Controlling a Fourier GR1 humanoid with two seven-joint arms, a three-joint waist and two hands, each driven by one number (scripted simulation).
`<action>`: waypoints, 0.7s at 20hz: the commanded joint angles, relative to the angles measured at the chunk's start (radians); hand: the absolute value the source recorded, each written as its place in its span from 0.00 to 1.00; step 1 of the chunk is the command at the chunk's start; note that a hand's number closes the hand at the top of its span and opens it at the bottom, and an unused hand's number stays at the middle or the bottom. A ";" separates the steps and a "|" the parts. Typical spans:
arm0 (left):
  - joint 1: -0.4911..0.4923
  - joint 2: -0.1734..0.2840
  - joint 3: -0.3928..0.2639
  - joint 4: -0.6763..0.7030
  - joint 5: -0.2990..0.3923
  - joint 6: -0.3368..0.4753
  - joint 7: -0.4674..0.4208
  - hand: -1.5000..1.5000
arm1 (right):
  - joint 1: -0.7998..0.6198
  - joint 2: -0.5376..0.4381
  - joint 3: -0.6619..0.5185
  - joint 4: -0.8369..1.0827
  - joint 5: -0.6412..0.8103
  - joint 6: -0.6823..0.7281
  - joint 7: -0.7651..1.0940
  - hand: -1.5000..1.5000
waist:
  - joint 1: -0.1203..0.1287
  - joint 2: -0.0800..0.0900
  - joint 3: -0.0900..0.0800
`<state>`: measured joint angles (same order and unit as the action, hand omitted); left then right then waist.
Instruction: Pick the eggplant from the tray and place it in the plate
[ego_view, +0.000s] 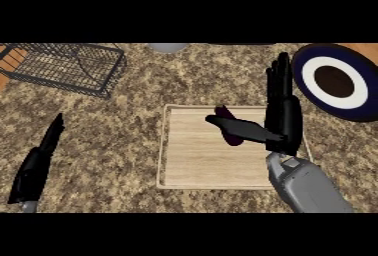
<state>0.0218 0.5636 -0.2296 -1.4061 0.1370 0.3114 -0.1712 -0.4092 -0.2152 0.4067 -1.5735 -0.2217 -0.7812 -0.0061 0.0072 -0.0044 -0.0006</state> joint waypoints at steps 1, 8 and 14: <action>0.038 -0.016 -0.013 -0.033 -0.039 0.028 0.018 0.50 | -0.007 -0.152 0.021 -0.106 0.004 0.099 0.198 0.00 | -0.011 -0.001 0.000; -0.017 -0.010 0.015 -0.016 -0.023 0.007 0.039 0.50 | -0.119 -0.358 0.169 -0.089 0.088 0.285 0.539 0.00 | -0.017 -0.001 -0.003; 0.053 0.011 0.042 -0.062 -0.013 -0.032 0.008 0.50 | -0.274 -0.368 0.141 0.019 0.059 0.449 0.757 0.00 | 0.011 0.004 0.000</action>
<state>0.0596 0.5758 -0.1963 -1.4427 0.1281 0.2851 -0.1646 -0.5981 -0.5698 0.5454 -1.6089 -0.1554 -0.4276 0.6199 0.0091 -0.0031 -0.0019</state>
